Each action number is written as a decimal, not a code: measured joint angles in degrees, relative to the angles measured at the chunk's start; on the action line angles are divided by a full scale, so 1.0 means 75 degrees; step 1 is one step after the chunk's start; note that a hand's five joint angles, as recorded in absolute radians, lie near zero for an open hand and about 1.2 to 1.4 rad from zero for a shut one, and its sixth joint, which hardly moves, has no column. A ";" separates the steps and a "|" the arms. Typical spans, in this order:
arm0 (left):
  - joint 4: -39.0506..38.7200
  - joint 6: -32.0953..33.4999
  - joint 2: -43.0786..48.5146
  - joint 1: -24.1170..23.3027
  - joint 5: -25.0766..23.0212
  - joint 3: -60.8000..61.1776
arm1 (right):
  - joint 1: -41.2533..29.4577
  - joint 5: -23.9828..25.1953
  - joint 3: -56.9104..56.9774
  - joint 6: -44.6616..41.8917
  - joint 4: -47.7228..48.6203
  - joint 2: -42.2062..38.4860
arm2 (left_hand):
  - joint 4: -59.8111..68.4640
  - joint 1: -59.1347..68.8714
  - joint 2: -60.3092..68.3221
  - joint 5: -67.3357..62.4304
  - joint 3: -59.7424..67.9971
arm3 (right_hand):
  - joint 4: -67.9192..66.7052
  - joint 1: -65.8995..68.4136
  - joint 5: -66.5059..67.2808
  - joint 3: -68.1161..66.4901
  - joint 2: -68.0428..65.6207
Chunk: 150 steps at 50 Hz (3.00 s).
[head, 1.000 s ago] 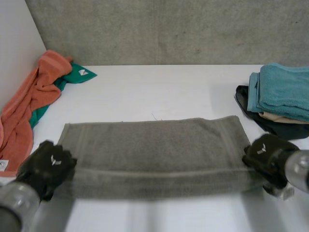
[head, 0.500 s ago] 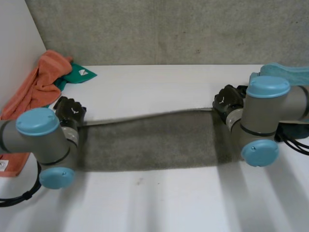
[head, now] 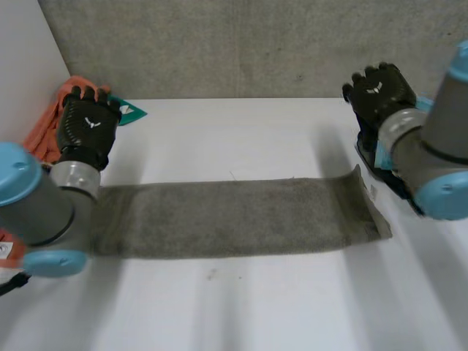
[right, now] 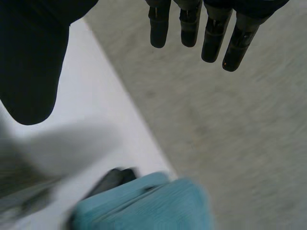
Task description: Fold the laundry.
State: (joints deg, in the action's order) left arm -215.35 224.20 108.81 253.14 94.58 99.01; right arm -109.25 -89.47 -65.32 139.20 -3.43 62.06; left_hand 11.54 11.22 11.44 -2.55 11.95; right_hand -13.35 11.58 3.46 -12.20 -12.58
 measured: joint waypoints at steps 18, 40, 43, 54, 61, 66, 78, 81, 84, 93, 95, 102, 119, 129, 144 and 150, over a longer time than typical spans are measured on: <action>0.1037 -0.2307 -0.1583 0.0937 -0.0795 0.2258 | 0.1763 0.2200 -0.4230 0.0888 0.0018 0.0814 | 0.0001 -0.0001 0.0000 0.0000 0.0000 | -0.1583 0.1298 0.1483 -0.1724 -0.1395; 0.1015 -0.2401 -0.1511 0.1099 -0.0777 0.2266 | 0.2115 0.2051 -0.4873 -0.0068 0.2263 0.0054 | 0.0001 -0.0001 0.0000 0.0000 0.0000 | -0.7288 0.5546 0.6859 -0.7387 -0.7094; 0.1014 -0.2401 -0.1511 0.1107 -0.0776 0.2266 | 0.2289 0.2036 -0.4936 -0.0126 0.2197 0.0093 | 0.0001 -0.0001 0.0000 0.0000 0.0000 | -0.7302 0.5546 0.6870 -0.7390 -0.7094; 0.1017 -0.2402 -0.1516 0.1155 -0.0760 0.2265 | 0.3575 0.2094 -0.5863 -0.0734 0.1942 0.1230 | 0.0001 -0.0001 0.0000 0.0000 0.0000 | -0.7303 0.5546 0.6873 -0.7390 -0.7094; 0.1028 -0.2402 -0.1556 0.1169 -0.0744 0.2277 | 0.4879 0.2162 -0.6307 -0.2104 0.1863 0.1992 | 0.0001 -0.0001 0.0000 0.0000 0.0000 | -0.7303 0.5546 0.6882 -0.7390 -0.7094; 0.1033 -0.2402 -0.1604 0.1170 -0.0748 0.2325 | 0.5403 0.2142 -0.6208 -0.3042 0.1853 0.2512 | 0.0001 -0.0001 0.0000 0.0000 0.0000 | -0.7304 0.5546 0.6891 -0.7390 -0.7241; 0.1034 -0.2408 -0.1839 0.1162 -0.0732 0.2363 | 0.2100 0.2073 -0.4975 -0.2684 0.1976 0.2937 | 0.0001 -0.0001 0.0000 0.0000 0.0000 | -0.7313 0.5693 0.7048 -0.7390 -0.7249; 0.1039 -0.2410 -0.1925 0.1162 -0.0729 0.2361 | 0.0594 0.2012 -0.4346 -0.2576 0.2074 0.2440 | 0.0001 -0.0001 0.0000 0.0000 0.0000 | -0.7314 0.5693 0.7048 -0.7390 -0.7249; 0.1042 -0.2412 -0.1989 0.1162 -0.0727 0.2354 | -0.0741 0.1941 -0.3702 -0.2568 0.2189 0.1752 | 0.0001 -0.0001 0.0000 0.0000 0.0000 | -0.7315 0.5693 0.7048 -0.7391 -0.7249; 0.1043 -0.2413 -0.2067 0.1105 -0.0718 0.2295 | -0.3301 0.1862 -0.1886 -0.2622 0.2335 -0.0647 | 0.0000 -0.0001 0.0000 0.0000 0.0000 | -0.7315 0.5693 0.7048 -0.7390 -0.7249; 0.1040 -0.2412 -0.2067 0.1091 -0.0716 0.2278 | -0.3682 0.1867 -0.1565 -0.2619 0.2332 -0.1124 | 0.0000 -0.0001 0.0000 0.0000 0.0000 | -0.7315 0.5693 0.7048 -0.7390 -0.7249; 0.1027 -0.2407 -0.2046 0.1059 -0.0715 0.2213 | -0.4342 0.1964 -0.1084 -0.2595 0.2295 -0.1987 | 0.0000 -0.0001 0.0000 0.0000 0.0000 | -0.7315 0.5693 0.7048 -0.7390 -0.7249; 0.0974 -0.2591 -0.1747 -0.0095 -0.0678 0.1190 | -0.3448 0.1748 -0.1892 -0.0361 0.2069 -0.0414 | 0.0001 -0.0001 0.0000 0.0000 0.0000 | 0.0004 -0.0016 0.0007 0.0015 -0.0011; 0.0964 -0.3281 -0.1055 -0.1793 -0.0703 0.0443 | -0.1440 0.1345 -0.3259 0.2328 0.0521 0.1240 | 0.0001 -0.0001 0.0000 0.0000 0.0000 | 0.0004 -0.0016 0.0004 0.0036 -0.0011; 0.1038 -0.3383 0.1436 -0.3328 -0.0670 -0.0639 | -0.0390 0.1645 -0.5635 0.2067 0.1215 0.1781 | 0.0003 0.0018 0.0004 0.0000 0.0001 | -0.0801 0.0637 0.0767 -0.0963 -0.0892; 0.1232 -0.3259 0.2217 -0.3196 -0.0173 -0.1202 | -0.0486 0.1637 -0.6053 0.1975 0.1812 0.1734 | 0.0020 0.0024 0.0017 -0.0004 0.0016 | -0.1295 0.1097 0.1218 -0.1450 -0.0966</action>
State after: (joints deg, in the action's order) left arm -206.11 199.76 125.43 229.17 93.28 89.99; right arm -112.89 -77.19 -110.72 154.01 10.16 75.06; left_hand 11.69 11.40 11.56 -2.57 12.08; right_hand -23.06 19.81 12.59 -23.08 -19.82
